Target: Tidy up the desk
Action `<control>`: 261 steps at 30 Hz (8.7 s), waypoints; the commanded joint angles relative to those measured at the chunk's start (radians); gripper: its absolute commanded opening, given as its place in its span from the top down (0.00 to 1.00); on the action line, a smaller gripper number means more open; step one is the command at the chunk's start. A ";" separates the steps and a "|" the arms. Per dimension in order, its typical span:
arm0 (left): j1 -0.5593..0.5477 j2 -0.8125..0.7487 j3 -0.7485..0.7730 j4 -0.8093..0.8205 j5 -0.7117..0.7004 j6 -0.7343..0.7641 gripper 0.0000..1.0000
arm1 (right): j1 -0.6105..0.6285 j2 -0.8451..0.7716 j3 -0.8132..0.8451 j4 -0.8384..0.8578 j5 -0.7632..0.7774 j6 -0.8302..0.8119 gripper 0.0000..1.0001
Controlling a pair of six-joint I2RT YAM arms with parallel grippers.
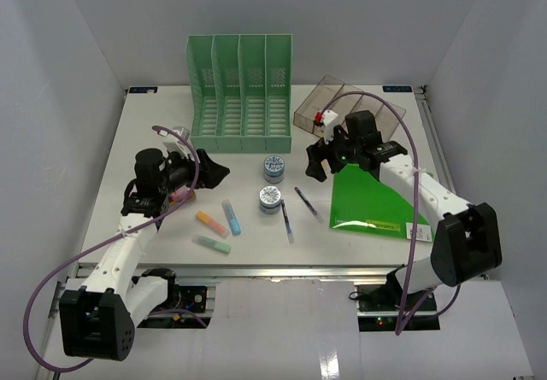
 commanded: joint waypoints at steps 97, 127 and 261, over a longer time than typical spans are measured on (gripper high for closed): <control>-0.013 0.027 0.049 -0.006 0.046 0.014 0.02 | -0.474 0.290 0.410 0.180 0.386 0.188 0.92; -0.064 0.102 0.045 0.011 0.080 0.007 0.02 | -0.491 0.519 0.505 0.226 0.380 0.122 0.20; -0.803 1.691 1.771 0.338 -0.589 -0.115 0.07 | -1.114 -0.041 -0.057 -0.990 -1.164 -1.126 0.03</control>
